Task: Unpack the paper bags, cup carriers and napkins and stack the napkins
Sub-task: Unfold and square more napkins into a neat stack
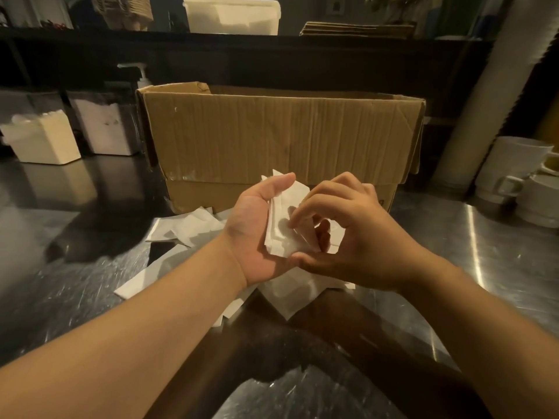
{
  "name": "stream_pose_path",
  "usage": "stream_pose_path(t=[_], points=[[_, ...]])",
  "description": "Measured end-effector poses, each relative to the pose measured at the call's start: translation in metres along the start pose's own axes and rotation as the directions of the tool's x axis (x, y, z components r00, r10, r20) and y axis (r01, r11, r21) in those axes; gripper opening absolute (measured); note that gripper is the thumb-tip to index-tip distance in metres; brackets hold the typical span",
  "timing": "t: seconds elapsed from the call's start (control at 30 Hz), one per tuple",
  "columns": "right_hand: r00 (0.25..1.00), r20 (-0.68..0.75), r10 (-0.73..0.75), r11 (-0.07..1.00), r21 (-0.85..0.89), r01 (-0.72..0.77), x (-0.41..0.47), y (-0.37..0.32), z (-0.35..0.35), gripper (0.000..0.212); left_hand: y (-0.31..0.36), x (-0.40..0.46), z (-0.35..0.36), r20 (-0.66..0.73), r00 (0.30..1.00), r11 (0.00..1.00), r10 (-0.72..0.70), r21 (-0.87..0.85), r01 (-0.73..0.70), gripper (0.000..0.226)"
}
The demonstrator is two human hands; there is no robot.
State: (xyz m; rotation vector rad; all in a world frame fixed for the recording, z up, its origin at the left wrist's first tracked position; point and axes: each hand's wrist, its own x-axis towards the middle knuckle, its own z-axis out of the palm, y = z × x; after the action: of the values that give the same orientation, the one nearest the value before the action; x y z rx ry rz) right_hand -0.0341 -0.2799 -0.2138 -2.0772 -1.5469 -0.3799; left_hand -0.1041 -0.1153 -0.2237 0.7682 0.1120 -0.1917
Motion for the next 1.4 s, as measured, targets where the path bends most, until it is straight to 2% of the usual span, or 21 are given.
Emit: stream_pose_path(t=[0.3, 0.43, 0.53, 0.63, 0.8, 0.9, 1.0, 1.1, 1.27, 1.4], points=[[1.000, -0.006, 0.007, 0.999, -0.035, -0.007, -0.001, 0.000, 0.000, 0.029, 0.000, -0.001, 0.003, -0.066, 0.997, 0.999, 0.035, 0.003, -0.035, 0.044], [0.998, -0.061, -0.007, 0.998, -0.065, 0.003, 0.000, -0.002, 0.003, 0.024, 0.000, -0.003, 0.008, -0.085, 0.996, 1.000, 0.027, 0.012, -0.026, 0.042], [0.990, -0.136, -0.047, 0.995, -0.090, 0.035, 0.000, -0.003, 0.007, 0.011, -0.001, -0.004, 0.009, -0.102, 0.994, 0.999, 0.039, 0.004, -0.038, 0.042], [0.987, -0.154, -0.052, 0.996, -0.075, 0.041, 0.000, -0.003, 0.007, 0.016, -0.001, -0.005, 0.011, -0.094, 0.995, 0.999, 0.041, 0.007, -0.040, 0.042], [0.993, -0.034, -0.115, 0.993, -0.028, 0.114, -0.003, -0.002, 0.002, 0.026, 0.001, -0.004, 0.009, -0.068, 0.997, 0.999, 0.027, -0.015, -0.028, 0.040], [0.993, -0.032, -0.118, 0.992, -0.046, 0.116, -0.002, -0.002, 0.003, 0.022, 0.001, -0.005, 0.010, -0.074, 0.997, 0.999, 0.037, -0.023, -0.039, 0.040], [0.992, -0.064, -0.110, 0.992, -0.072, 0.105, -0.001, -0.002, 0.004, 0.015, 0.001, -0.004, 0.009, -0.077, 0.996, 0.999, 0.046, -0.009, -0.047, 0.041], [0.991, -0.089, -0.102, 0.993, -0.071, 0.096, 0.000, -0.003, 0.003, 0.018, 0.002, -0.003, 0.008, -0.058, 0.998, 0.999, 0.032, 0.010, -0.031, 0.043], [0.996, -0.041, -0.082, 0.996, -0.051, 0.079, -0.001, -0.002, 0.001, 0.023, 0.002, -0.003, 0.007, -0.021, 1.000, 1.000, -0.009, 0.010, 0.009, 0.036], [1.000, 0.010, 0.006, 1.000, -0.017, -0.006, 0.001, -0.003, -0.003, 0.036, 0.001, -0.001, 0.003, 0.008, 1.000, 1.000, 0.001, 0.018, -0.001, 0.042]])
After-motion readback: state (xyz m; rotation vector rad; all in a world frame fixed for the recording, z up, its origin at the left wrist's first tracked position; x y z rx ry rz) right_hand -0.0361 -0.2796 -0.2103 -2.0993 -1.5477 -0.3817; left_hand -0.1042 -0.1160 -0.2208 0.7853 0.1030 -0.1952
